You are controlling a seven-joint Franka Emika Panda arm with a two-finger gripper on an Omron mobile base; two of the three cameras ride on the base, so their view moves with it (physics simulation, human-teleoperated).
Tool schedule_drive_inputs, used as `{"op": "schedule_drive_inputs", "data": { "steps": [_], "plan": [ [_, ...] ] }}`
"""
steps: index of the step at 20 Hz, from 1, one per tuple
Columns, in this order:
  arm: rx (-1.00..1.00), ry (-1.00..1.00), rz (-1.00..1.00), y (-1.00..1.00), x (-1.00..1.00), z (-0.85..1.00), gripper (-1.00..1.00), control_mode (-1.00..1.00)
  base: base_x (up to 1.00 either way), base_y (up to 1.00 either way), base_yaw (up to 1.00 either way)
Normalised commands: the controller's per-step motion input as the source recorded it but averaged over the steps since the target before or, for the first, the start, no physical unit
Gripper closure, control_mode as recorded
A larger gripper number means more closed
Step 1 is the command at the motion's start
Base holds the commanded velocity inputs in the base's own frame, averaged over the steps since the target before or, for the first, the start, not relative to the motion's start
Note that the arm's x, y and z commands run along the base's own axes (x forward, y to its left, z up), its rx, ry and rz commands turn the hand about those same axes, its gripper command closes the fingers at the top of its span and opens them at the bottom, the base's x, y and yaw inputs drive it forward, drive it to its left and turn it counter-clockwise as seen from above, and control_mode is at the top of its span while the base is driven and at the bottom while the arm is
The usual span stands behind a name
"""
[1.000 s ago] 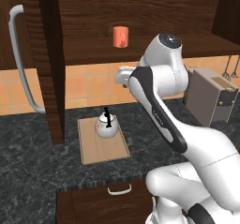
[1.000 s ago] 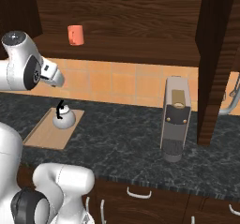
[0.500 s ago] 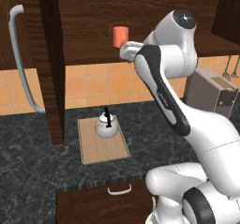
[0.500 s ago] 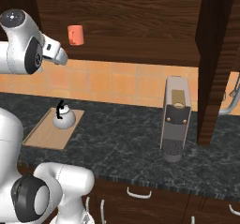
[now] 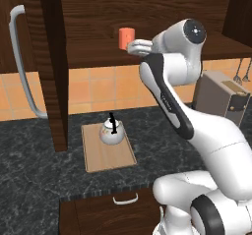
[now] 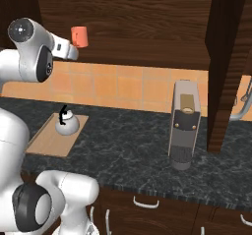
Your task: Pick the kettle from the counter and place it on the tray. Then pick the mug from the cabinet and place it on the tray. Then close the cabinet doors.
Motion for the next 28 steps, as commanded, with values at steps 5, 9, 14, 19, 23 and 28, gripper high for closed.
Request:
{"op": "schedule_drive_inputs", "data": {
  "steps": [5, 9, 14, 19, 23, 28],
  "plan": [
    [0.0, 0.04, 0.0, -0.06, 0.48, 0.06, -1.0, -1.0, 0.0, 0.0, 0.0],
    [0.0, 0.06, 0.0, 0.0, 0.57, 0.0, -1.0, -1.0, 0.0, 0.0, 0.0],
    [-0.01, 0.07, 0.0, 0.11, 0.47, -0.02, -1.0, -1.0, 0.0, 0.0, 0.0],
    [-0.01, 0.03, 0.0, 0.26, 0.44, -0.1, -1.0, -1.0, 0.0, 0.0, 0.0],
    [0.0, 0.0, 0.0, 0.03, 0.55, -0.13, -1.0, -1.0, 0.0, 0.0, 0.0],
    [0.0, 0.0, 0.0, 0.0, 0.52, -0.13, -1.0, -1.0, 0.0, 0.0, 0.0]
  ]
}}
